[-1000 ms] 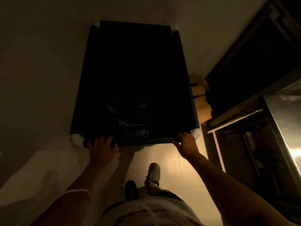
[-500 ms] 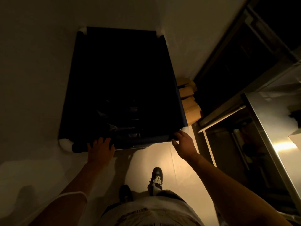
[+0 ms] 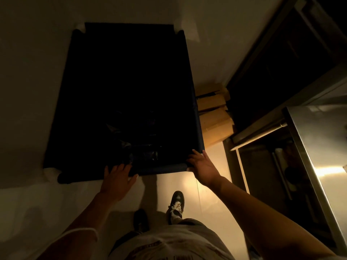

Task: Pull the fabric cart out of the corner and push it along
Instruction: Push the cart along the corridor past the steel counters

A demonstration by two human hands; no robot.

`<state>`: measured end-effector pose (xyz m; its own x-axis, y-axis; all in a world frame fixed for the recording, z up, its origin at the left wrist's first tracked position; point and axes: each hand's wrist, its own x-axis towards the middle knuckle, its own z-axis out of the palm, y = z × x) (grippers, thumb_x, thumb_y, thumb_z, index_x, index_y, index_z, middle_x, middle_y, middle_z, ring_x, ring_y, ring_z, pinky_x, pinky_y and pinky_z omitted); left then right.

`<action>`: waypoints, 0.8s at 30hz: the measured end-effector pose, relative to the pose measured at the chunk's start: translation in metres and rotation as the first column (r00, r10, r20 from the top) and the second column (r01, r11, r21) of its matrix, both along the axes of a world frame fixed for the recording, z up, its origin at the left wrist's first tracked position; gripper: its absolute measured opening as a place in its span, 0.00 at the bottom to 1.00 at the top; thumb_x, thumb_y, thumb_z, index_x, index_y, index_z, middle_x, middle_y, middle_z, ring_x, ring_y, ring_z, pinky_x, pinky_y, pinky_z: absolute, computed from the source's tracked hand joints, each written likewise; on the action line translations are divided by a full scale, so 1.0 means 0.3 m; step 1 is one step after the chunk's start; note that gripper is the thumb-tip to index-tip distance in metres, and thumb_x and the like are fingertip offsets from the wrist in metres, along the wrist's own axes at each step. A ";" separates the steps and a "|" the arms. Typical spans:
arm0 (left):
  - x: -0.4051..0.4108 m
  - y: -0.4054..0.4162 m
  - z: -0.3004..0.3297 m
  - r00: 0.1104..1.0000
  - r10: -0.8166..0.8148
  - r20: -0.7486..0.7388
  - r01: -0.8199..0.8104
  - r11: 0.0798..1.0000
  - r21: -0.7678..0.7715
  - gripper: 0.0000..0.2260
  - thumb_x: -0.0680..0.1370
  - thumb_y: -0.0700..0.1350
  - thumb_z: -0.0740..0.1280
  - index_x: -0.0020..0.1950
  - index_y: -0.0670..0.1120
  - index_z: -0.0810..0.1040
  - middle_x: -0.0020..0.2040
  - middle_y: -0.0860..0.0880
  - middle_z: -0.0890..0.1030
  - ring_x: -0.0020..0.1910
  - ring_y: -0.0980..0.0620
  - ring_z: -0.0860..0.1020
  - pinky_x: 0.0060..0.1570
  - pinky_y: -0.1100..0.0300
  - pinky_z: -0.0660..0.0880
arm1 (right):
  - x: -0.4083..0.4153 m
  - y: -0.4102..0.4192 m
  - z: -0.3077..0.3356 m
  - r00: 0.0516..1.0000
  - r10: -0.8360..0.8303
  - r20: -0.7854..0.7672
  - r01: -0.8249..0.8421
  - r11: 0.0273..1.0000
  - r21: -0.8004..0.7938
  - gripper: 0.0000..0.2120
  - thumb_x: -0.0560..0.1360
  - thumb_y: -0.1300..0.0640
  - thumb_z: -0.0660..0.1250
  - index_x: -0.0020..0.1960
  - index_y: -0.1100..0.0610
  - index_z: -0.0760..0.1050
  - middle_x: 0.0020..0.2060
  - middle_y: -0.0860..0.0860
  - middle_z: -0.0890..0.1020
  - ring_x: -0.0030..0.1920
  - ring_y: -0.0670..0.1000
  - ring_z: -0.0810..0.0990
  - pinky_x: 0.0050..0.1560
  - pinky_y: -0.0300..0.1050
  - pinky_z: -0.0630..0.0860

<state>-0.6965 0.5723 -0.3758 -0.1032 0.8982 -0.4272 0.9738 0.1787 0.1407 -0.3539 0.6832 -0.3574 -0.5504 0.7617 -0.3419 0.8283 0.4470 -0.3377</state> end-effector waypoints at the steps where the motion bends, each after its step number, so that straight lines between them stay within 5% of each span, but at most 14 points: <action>1: 0.010 0.002 0.003 1.000 -0.006 -0.010 0.006 1.000 -0.003 0.38 0.75 0.67 0.41 0.74 0.50 0.71 0.69 0.46 0.77 0.70 0.41 0.73 0.76 0.35 0.57 | 0.008 0.008 -0.008 1.000 0.018 -0.008 -0.018 1.000 -0.008 0.19 0.82 0.51 0.63 0.72 0.49 0.72 0.74 0.47 0.72 0.82 0.52 0.54 0.82 0.57 0.43; 6: 0.036 0.011 0.019 0.998 -0.013 -0.061 0.014 1.000 0.016 0.36 0.75 0.66 0.42 0.70 0.50 0.75 0.64 0.45 0.79 0.65 0.41 0.76 0.71 0.40 0.65 | 0.039 0.037 -0.045 0.993 0.077 -0.085 -0.078 0.997 -0.009 0.18 0.81 0.50 0.63 0.70 0.50 0.74 0.72 0.48 0.75 0.81 0.52 0.57 0.80 0.56 0.39; 13: 0.041 0.011 0.018 0.996 0.030 -0.090 -0.033 0.999 -0.031 0.30 0.76 0.65 0.49 0.70 0.52 0.74 0.64 0.47 0.78 0.65 0.41 0.76 0.71 0.40 0.64 | 0.054 0.038 -0.070 0.982 0.088 -0.165 -0.088 0.996 0.009 0.16 0.81 0.50 0.64 0.68 0.50 0.77 0.68 0.48 0.78 0.80 0.53 0.61 0.81 0.60 0.43; 24: 0.021 0.000 0.011 0.999 0.044 -0.030 -0.045 0.999 -0.024 0.36 0.73 0.68 0.43 0.72 0.53 0.73 0.68 0.49 0.77 0.69 0.45 0.73 0.77 0.43 0.58 | 0.011 0.041 -0.012 0.999 0.035 -0.031 -0.036 0.998 -0.053 0.18 0.81 0.47 0.63 0.69 0.49 0.75 0.70 0.47 0.75 0.78 0.50 0.62 0.83 0.56 0.44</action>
<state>-0.6902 0.5722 -0.3725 -0.1558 0.8818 -0.4451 0.9684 0.2253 0.1072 -0.3506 0.6956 -0.3609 -0.5874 0.7224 -0.3648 0.8015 0.4567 -0.3860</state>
